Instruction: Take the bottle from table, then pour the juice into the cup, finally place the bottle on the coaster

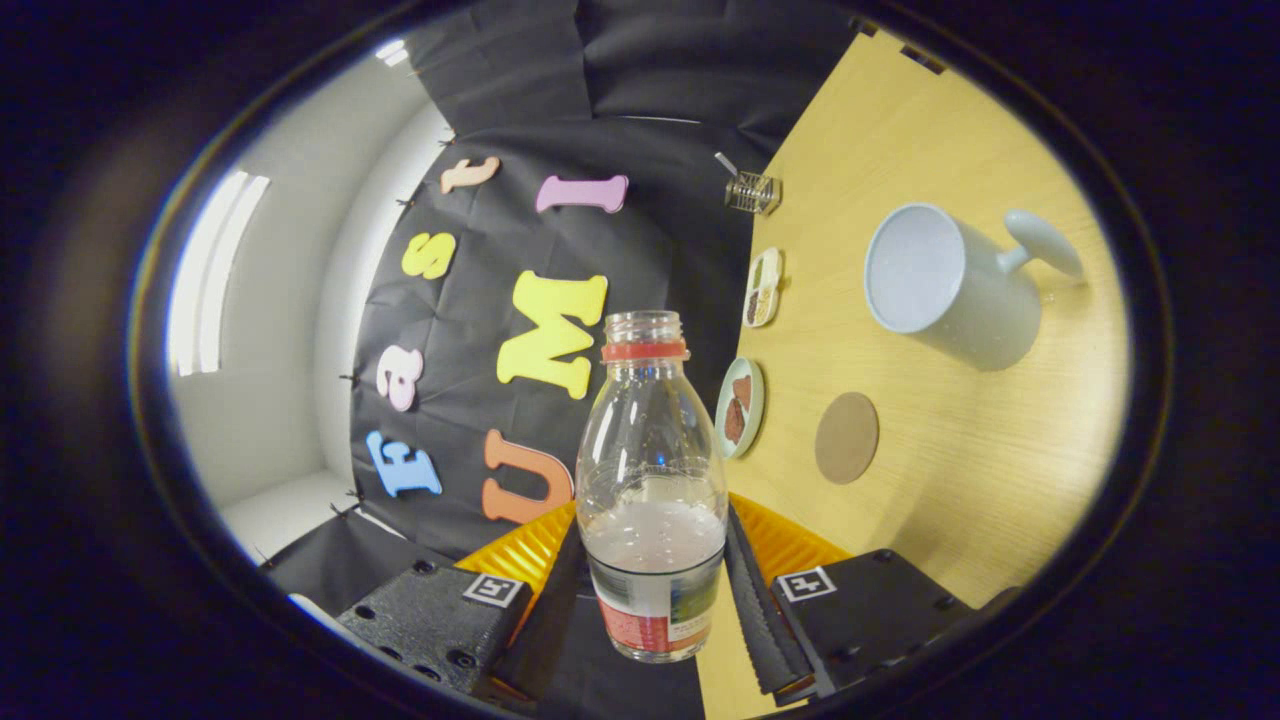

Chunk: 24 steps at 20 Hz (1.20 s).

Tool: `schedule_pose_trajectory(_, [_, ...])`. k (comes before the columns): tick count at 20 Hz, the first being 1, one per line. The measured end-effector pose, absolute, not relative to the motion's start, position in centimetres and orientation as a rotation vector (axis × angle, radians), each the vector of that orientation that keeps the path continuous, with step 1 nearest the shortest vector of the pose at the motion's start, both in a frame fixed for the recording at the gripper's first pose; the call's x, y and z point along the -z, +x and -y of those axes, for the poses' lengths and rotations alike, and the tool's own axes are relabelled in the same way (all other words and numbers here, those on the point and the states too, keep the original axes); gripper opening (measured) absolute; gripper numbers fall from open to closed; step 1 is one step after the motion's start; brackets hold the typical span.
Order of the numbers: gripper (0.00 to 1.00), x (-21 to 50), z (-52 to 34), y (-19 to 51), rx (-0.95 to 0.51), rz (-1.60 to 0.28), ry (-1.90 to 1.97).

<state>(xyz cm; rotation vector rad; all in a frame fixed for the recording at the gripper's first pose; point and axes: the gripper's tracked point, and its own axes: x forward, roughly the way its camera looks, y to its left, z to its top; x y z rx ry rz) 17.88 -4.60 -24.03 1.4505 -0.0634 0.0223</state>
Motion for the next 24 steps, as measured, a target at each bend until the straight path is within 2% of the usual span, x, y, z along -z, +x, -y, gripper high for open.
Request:
schedule_pose_trajectory(13, [0.77, 23.6, 7.0, 18.3, -0.052, 0.092, 1.821])
schedule_pose_trajectory(24, [0.77, 23.8, 8.0, 17.5, -0.044, 0.115, 1.881])
